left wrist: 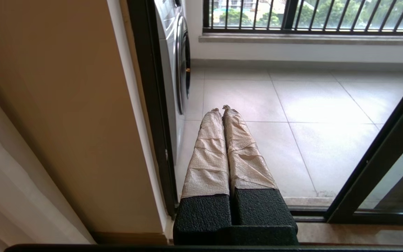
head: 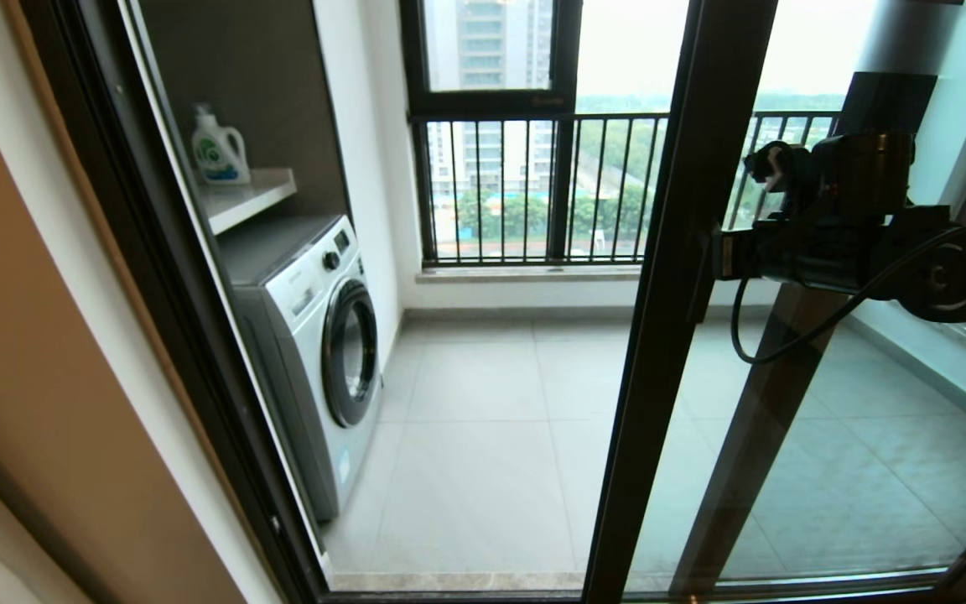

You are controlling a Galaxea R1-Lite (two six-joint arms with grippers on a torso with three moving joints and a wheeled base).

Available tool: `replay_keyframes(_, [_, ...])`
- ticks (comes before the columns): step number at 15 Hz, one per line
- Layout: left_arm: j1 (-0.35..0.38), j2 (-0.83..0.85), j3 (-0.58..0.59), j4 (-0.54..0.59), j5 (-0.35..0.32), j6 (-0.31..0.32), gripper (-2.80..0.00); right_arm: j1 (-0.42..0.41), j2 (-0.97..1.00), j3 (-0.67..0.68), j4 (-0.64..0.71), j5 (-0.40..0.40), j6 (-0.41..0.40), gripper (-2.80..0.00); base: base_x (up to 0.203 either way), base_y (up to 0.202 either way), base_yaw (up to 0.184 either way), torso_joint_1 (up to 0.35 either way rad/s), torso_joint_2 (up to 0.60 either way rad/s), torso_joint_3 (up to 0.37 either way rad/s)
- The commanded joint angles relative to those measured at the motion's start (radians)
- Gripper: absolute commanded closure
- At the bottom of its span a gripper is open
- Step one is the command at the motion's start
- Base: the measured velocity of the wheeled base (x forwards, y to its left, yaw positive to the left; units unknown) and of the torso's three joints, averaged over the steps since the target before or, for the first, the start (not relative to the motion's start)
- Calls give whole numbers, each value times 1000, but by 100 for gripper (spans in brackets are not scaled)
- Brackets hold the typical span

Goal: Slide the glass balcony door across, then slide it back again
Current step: Close the slid door

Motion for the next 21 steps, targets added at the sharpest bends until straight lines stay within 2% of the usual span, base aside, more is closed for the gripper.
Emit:
replay_keyframes(1, [-1, 0, 0, 0, 0, -1, 0, 17, 9, 2, 0, 4, 0, 0, 0, 0, 0, 0, 0, 0])
replay_keyframes(6, [1, 0, 0, 0, 0, -1, 0, 63, 14, -3, 0, 1, 7, 0, 0, 0, 0, 0, 0, 0])
replay_keyframes(9, [-1, 0, 0, 0, 0, -1, 0, 109, 36, -30, -3, -69, 31, 0, 0, 0, 0, 0, 0, 0])
replay_keyframes(19, [1, 0, 0, 0, 0, -1, 0, 233, 68, -68, -3, -96, 70, 0, 0, 0, 0, 0, 0, 0])
replay_keyframes(21, [-1, 0, 0, 0, 0, -1, 0, 255, 91, -88, -4, -125, 70, 0, 0, 0, 0, 0, 0, 0])
